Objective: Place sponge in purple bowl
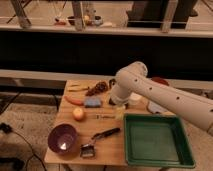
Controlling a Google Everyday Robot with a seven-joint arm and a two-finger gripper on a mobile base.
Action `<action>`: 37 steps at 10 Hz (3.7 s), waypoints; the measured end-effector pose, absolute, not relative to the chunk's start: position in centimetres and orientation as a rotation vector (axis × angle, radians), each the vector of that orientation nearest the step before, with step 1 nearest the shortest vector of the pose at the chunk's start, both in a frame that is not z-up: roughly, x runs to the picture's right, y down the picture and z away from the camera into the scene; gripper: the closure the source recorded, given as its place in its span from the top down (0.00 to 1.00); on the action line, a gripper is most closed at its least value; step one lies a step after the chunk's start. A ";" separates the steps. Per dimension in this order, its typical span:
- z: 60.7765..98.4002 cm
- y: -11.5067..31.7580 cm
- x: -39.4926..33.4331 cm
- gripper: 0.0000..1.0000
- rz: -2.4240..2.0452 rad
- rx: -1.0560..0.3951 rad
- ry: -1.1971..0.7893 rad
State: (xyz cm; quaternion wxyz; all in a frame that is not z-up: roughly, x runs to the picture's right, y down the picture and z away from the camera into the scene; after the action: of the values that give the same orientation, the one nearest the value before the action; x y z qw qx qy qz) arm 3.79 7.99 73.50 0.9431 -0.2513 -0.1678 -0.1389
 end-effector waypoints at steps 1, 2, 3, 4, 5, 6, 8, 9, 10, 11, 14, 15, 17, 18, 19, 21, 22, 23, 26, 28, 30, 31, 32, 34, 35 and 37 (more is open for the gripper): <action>73.5 7.9 3.9 0.80 -0.280 -0.514 -0.340; 73.5 8.0 4.2 0.80 -0.282 -0.522 -0.332; 74.0 7.8 3.7 0.80 -0.282 -0.524 -0.333; 74.5 7.6 3.1 0.80 -0.286 -0.524 -0.335; 75.0 7.7 3.1 0.80 -0.280 -0.528 -0.331; 75.4 7.7 2.8 0.80 -0.278 -0.528 -0.334; 76.3 7.6 1.6 0.80 -0.275 -0.526 -0.346; 76.7 7.5 1.2 0.80 -0.274 -0.524 -0.349; 77.4 7.4 0.2 0.80 -0.273 -0.520 -0.362; 78.0 7.2 -0.4 0.80 -0.273 -0.515 -0.368; 80.6 6.7 -2.2 0.80 -0.270 -0.503 -0.384; 81.2 6.5 -2.4 0.80 -0.265 -0.501 -0.385; 82.0 6.2 -2.3 0.80 -0.260 -0.497 -0.380; 82.3 6.1 -2.4 0.80 -0.260 -0.496 -0.379; 82.6 6.0 -2.6 0.80 -0.261 -0.496 -0.378; 83.6 6.0 -2.9 0.80 -0.262 -0.499 -0.369; 83.9 6.0 -3.2 0.80 -0.264 -0.500 -0.366; 84.6 6.2 -3.6 0.80 -0.269 -0.505 -0.362; 86.2 6.7 -4.5 0.80 -0.279 -0.522 -0.354; 87.5 7.0 -5.5 0.80 -0.289 -0.533 -0.356; 89.0 7.4 -6.1 0.80 -0.297 -0.551 -0.352; 89.6 7.6 -6.3 0.80 -0.299 -0.558 -0.350; 90.2 7.7 -6.6 0.80 -0.300 -0.561 -0.349; 91.5 8.0 -6.9 0.80 -0.297 -0.575 -0.340; 92.0 8.2 -6.9 0.80 -0.295 -0.581 -0.338; 93.1 8.6 -6.7 0.80 -0.292 -0.587 -0.336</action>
State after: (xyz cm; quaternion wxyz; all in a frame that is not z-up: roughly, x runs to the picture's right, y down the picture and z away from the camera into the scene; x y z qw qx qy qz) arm -6.70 8.56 93.10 0.9329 -0.2871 -0.1644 -0.1425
